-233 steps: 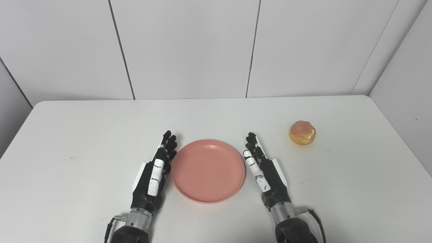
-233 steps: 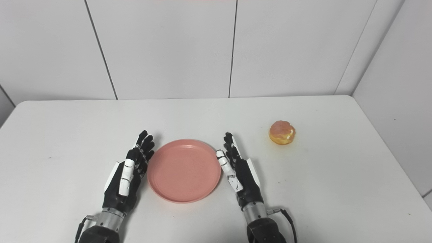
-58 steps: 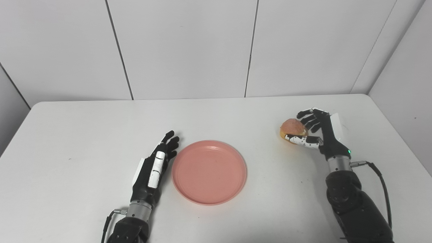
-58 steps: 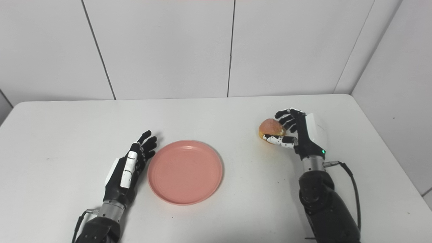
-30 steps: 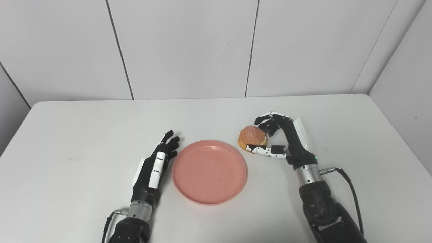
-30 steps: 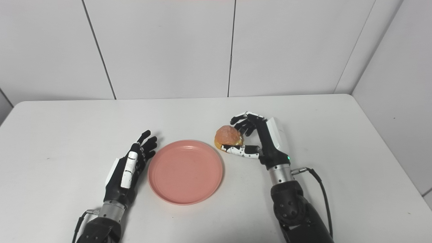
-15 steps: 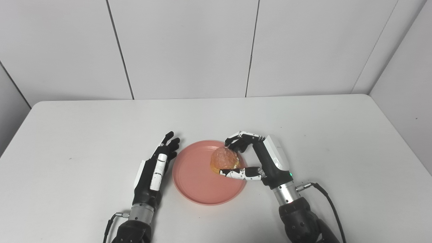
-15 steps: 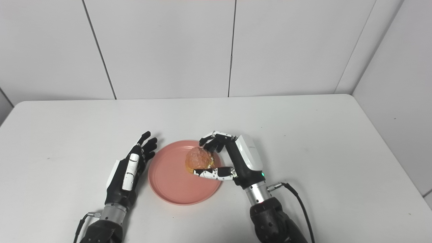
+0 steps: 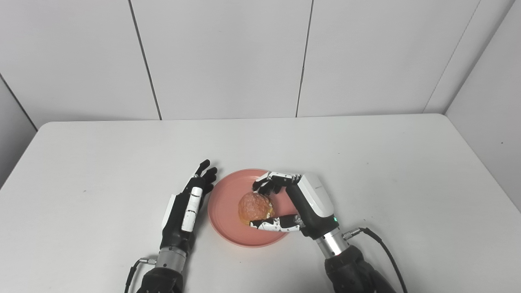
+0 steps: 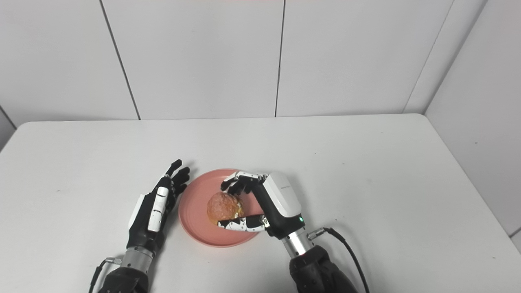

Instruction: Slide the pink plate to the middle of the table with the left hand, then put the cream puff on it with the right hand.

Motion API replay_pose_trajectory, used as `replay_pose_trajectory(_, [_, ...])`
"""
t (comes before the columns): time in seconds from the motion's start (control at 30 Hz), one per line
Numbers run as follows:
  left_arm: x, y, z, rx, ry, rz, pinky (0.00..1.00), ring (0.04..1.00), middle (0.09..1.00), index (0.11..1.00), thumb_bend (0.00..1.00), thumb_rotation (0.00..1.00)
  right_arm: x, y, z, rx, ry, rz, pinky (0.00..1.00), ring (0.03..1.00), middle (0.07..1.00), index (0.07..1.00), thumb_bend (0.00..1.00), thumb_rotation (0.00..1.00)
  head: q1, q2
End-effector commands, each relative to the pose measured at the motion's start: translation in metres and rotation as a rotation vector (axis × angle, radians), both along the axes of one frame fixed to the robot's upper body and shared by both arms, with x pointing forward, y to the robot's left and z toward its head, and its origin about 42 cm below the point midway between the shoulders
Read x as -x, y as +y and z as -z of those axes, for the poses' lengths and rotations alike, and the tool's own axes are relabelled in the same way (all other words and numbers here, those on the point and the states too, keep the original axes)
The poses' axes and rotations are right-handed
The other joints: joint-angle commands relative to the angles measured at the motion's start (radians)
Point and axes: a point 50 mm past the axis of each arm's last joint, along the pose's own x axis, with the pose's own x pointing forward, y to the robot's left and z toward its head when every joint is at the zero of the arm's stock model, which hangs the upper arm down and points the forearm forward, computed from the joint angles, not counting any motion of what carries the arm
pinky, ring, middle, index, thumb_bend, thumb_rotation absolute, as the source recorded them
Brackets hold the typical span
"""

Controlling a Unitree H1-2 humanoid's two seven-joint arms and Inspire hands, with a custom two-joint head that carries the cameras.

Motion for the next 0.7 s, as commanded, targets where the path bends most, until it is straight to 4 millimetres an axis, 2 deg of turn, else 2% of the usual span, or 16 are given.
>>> replay_pose_trajectory(0.0, [0.009,-0.004,0.01,-0.007,0.056,0.005,0.91,0.896,0.887,0.888,0.62,1.0,-0.004,0.001,-0.013,0.005,-0.087,-0.028,0.48,0.531,0.478,0.511,0.52,0.0,0.006,0.001])
replay_pose_trajectory(0.27, [0.008,-0.007,0.008,-0.007,0.06,0.005,0.89,0.893,0.885,0.888,0.64,1.0,-0.009,-0.003,-0.01,0.062,-0.126,-0.033,0.52,0.551,0.481,0.51,0.52,0.0,0.011,-0.002])
replay_pose_trajectory(0.43, [0.008,-0.007,0.008,-0.007,0.059,0.005,0.89,0.896,0.889,0.888,0.62,1.0,-0.011,-0.007,-0.009,0.091,-0.129,-0.028,0.62,0.655,0.509,0.485,0.52,0.0,0.011,-0.002])
replay_pose_trajectory(0.53, [0.009,-0.006,0.008,-0.003,0.058,0.004,0.89,0.893,0.888,0.888,0.62,1.0,-0.011,-0.009,-0.009,0.113,-0.112,-0.024,0.64,0.678,0.514,0.482,0.52,0.0,0.011,0.0])
replay_pose_trajectory(0.57, [0.009,-0.006,0.008,-0.001,0.06,0.004,0.89,0.894,0.888,0.888,0.61,1.0,-0.011,-0.009,-0.009,0.116,-0.103,-0.023,0.67,0.702,0.645,0.492,0.5,0.08,0.011,0.002])
replay_pose_trajectory(0.63, [0.009,-0.006,0.008,0.002,0.064,0.004,0.9,0.896,0.889,0.889,0.62,1.0,-0.01,-0.009,-0.01,0.121,-0.09,-0.023,0.7,0.755,0.755,0.498,0.5,0.14,0.01,0.002])
replay_pose_trajectory(0.67, [0.009,-0.006,0.007,0.003,0.065,0.004,0.9,0.896,0.889,0.889,0.62,1.0,-0.01,-0.009,-0.011,0.122,-0.087,-0.024,0.71,0.762,0.765,0.499,0.5,0.14,0.01,0.002])
